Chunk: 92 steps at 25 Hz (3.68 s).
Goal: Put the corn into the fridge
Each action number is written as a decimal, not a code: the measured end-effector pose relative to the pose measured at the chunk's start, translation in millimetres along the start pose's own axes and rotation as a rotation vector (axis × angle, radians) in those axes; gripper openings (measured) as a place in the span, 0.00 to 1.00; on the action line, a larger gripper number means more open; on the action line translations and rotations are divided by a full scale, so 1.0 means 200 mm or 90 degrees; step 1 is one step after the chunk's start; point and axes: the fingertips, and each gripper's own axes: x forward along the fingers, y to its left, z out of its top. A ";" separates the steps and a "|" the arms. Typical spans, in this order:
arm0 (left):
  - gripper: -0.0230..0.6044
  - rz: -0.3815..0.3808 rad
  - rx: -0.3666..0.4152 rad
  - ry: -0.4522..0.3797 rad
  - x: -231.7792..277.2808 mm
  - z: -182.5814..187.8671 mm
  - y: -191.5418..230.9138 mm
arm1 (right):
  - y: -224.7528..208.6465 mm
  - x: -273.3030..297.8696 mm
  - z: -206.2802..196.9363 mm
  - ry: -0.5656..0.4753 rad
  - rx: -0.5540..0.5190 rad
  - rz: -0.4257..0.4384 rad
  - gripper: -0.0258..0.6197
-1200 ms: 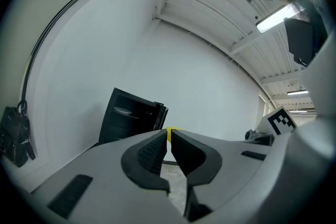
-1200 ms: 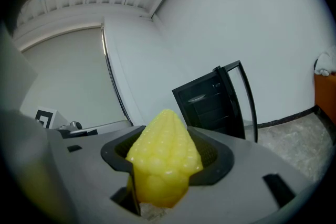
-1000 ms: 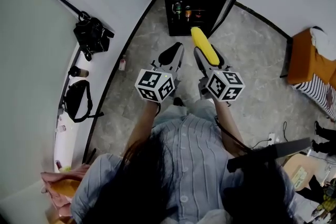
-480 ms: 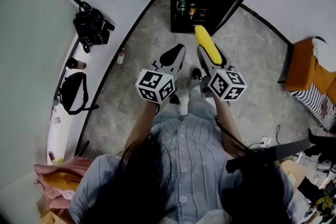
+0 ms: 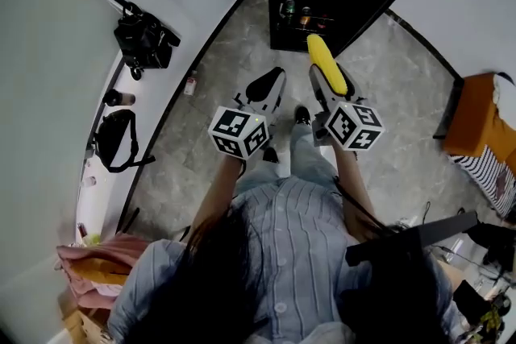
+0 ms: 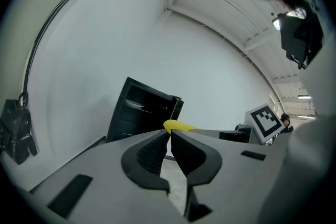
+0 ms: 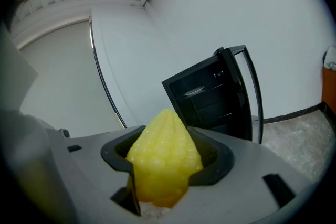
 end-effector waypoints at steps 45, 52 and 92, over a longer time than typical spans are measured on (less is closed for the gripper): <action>0.09 0.074 -0.010 0.069 1.19 0.05 0.43 | -0.86 1.18 0.33 0.115 -0.043 0.067 0.44; 0.09 0.059 -0.006 0.077 1.30 0.02 0.55 | -0.97 1.40 0.30 0.117 -0.040 0.034 0.44; 0.09 0.053 -0.047 0.112 1.39 -0.20 0.89 | -1.34 2.19 -0.06 0.275 -0.281 -0.030 0.43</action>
